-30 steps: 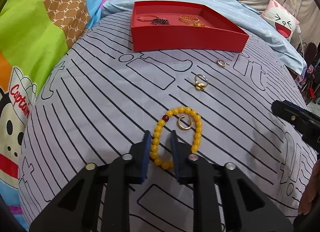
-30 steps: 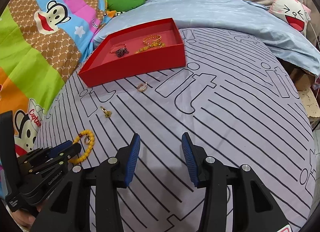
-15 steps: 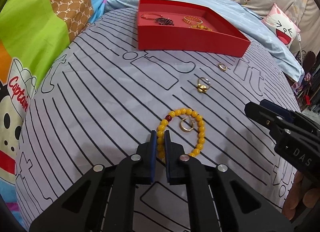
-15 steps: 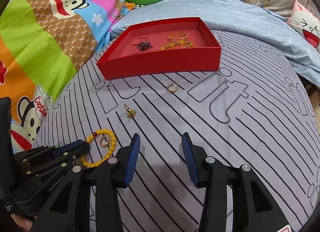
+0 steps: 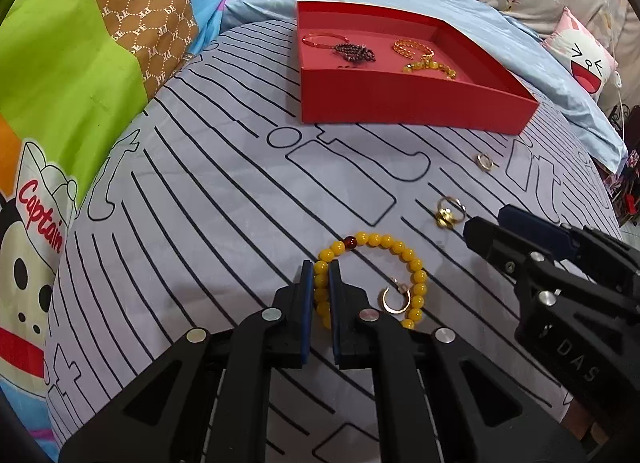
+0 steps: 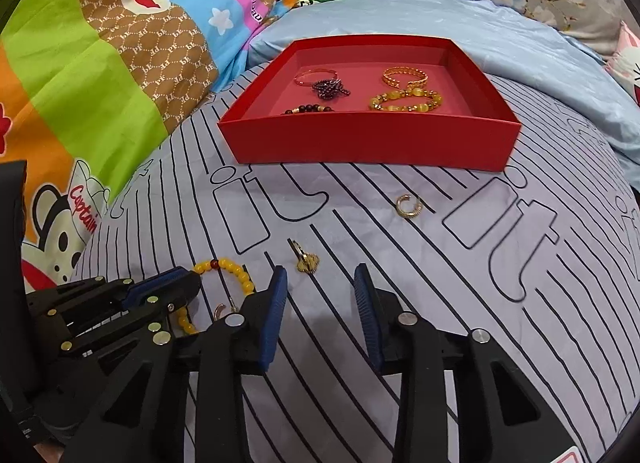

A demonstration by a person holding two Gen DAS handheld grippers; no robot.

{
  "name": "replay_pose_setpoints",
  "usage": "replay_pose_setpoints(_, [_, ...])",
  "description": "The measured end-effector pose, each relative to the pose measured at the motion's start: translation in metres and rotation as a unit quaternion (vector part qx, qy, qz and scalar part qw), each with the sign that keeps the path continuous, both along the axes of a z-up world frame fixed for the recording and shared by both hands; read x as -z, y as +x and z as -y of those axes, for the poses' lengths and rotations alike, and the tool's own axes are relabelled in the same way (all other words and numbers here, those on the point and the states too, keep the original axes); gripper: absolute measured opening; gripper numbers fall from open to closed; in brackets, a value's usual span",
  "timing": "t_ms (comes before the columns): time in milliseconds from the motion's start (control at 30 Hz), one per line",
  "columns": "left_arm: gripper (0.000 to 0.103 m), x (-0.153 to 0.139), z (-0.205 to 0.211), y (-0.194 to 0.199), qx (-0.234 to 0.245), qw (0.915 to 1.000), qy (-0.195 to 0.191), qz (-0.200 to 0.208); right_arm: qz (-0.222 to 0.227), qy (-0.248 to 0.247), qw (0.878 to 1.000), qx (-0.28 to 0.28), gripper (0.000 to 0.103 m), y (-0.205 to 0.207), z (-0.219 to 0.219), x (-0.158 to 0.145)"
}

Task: Organize jewelry
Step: 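Grasp a small gold ring with the right tool while the left tool grasps the yellow beaded bracelet, then carry the yellow bracelet and gold ring into the red tray and open both tools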

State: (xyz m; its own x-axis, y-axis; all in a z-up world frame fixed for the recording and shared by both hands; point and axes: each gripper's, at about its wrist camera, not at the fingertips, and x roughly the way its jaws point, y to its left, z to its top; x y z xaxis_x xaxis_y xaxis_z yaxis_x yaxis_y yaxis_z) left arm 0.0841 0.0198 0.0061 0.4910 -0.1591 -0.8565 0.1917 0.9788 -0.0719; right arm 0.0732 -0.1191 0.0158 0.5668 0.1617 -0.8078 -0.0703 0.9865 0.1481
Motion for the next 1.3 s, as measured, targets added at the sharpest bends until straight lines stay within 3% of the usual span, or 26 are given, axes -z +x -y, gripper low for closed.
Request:
replay_pose_setpoints(200, [0.007,0.000,-0.001,0.008,-0.002,1.0000,-0.003,-0.001,-0.006,0.001,1.000,-0.010,0.021,0.013,-0.006,0.006])
replay_pose_setpoints(400, [0.007,0.000,-0.002,0.009,-0.002,1.0000,-0.007,-0.003,-0.008,0.005,1.000,-0.010,0.004,0.015,-0.005,0.009])
replay_pose_setpoints(733, [0.007,-0.011,0.006,0.002,0.009,0.9997,-0.023,0.001,0.007,0.020,1.000,0.011,0.003,-0.004,0.016,-0.009])
replay_pose_setpoints(1300, [0.007,-0.078,0.044,-0.004,0.067,0.9948,-0.051,0.058,0.049,0.041,0.997,0.045,0.003,-0.025,0.054,-0.050])
